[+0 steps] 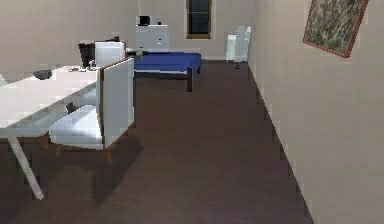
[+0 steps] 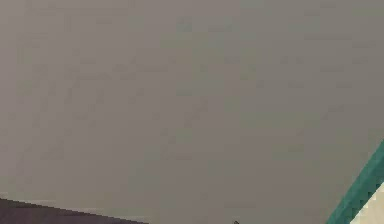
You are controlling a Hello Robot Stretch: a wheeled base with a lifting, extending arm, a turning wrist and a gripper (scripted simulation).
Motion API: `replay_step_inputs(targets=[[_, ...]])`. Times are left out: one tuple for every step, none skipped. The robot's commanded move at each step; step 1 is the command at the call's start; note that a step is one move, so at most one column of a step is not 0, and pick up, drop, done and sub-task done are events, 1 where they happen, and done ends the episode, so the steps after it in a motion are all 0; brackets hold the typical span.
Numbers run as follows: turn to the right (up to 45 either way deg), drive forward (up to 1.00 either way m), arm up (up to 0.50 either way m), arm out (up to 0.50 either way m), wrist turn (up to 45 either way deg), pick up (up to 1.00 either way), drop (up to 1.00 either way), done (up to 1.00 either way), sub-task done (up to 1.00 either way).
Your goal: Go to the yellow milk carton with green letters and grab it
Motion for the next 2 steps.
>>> replay_step_inputs(targets=[[0.0,1.00,0.00,0.00,0.0,0.00,0.00,0.00,0.00],[3.0,0.00,0.00,0.00,0.0,0.00,0.00,0.00,0.00]])
